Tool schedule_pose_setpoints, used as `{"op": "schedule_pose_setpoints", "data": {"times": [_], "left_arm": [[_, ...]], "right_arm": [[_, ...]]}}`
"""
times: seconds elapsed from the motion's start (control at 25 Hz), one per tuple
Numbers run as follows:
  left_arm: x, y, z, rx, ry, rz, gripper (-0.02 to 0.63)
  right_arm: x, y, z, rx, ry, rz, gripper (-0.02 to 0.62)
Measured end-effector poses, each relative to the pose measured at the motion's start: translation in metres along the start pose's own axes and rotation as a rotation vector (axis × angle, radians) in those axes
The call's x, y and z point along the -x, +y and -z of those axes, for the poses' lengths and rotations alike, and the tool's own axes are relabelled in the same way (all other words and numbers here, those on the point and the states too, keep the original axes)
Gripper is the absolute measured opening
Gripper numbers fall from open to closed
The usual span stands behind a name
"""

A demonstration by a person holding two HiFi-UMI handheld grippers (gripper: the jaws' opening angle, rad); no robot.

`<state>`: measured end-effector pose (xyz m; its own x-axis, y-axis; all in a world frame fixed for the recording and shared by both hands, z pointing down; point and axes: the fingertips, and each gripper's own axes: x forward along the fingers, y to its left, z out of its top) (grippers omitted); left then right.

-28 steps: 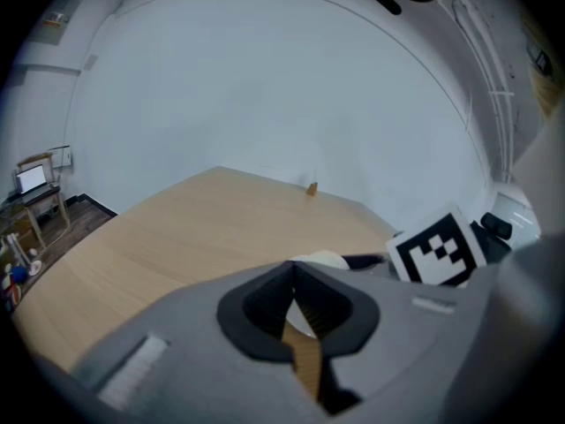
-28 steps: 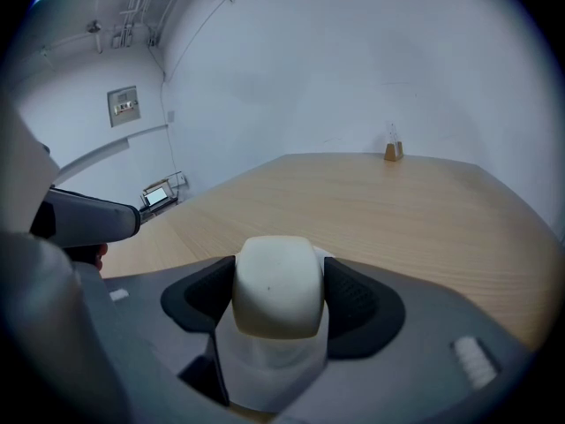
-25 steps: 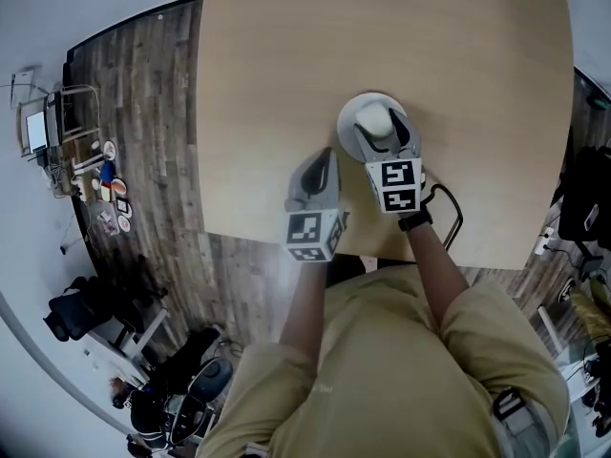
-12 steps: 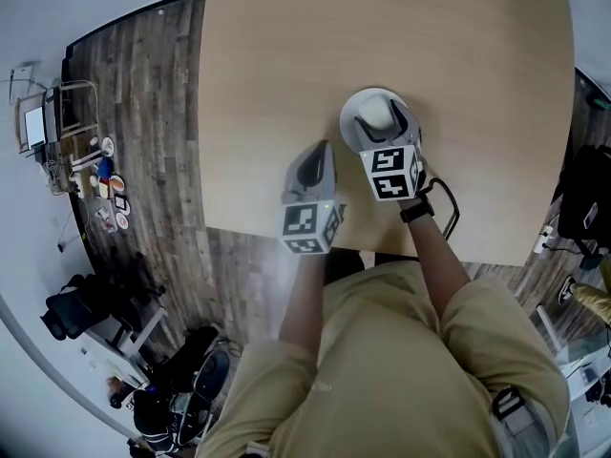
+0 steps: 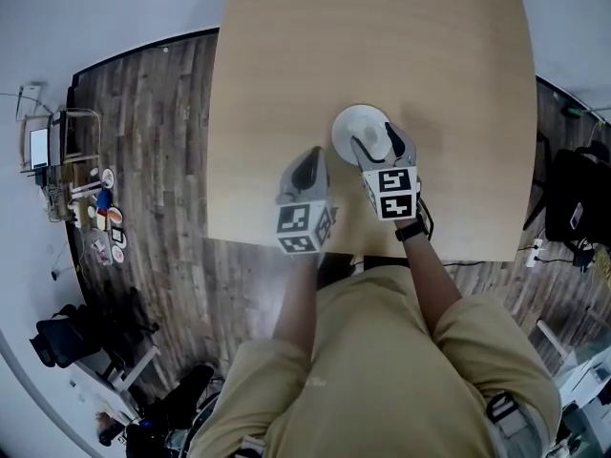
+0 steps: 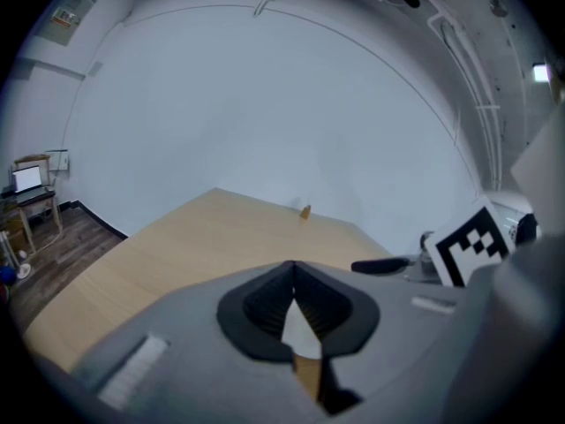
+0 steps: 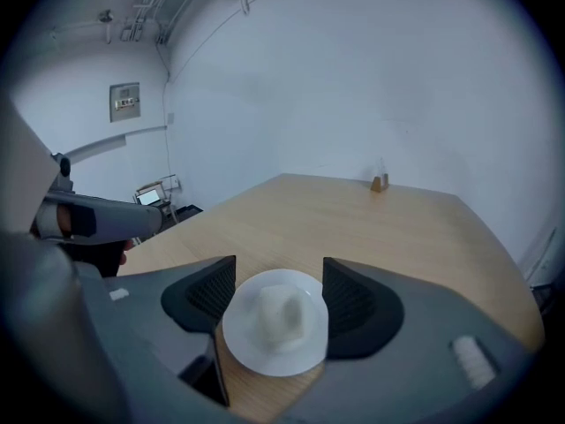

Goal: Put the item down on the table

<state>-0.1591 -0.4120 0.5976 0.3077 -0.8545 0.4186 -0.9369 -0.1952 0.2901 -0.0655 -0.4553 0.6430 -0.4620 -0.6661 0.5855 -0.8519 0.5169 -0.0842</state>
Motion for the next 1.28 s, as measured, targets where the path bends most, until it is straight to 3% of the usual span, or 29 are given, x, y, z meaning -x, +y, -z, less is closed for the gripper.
{"op": "schedule_pose_setpoints", "data": {"times": [0.4,0.56,0.72,0.96,1.28], "left_arm": [[0.059,-0.047,-0.047,-0.06,-0.119,0.093,0.003],[0.09,-0.06,-0.076,-0.11,-0.196,0.111,0.003],[0.117,-0.074,-0.097,-0.152,-0.251,0.126,0.003],[0.147,-0.091,-0.119,-0.216,-0.31,0.154,0.003],[0.166,-0.107,-0.123,-0.308,-0.365,0.117,0.003]], "right_arm": [[0.124,-0.008,-0.038,-0.128,-0.206,0.157,0.202],[0.171,-0.003,-0.063,-0.115,-0.32,0.208,0.073],[0.209,0.008,-0.076,-0.113,-0.407,0.225,0.016],[0.243,0.022,-0.087,-0.118,-0.478,0.236,0.006],[0.271,0.03,-0.09,-0.077,-0.51,0.256,0.005]]}}
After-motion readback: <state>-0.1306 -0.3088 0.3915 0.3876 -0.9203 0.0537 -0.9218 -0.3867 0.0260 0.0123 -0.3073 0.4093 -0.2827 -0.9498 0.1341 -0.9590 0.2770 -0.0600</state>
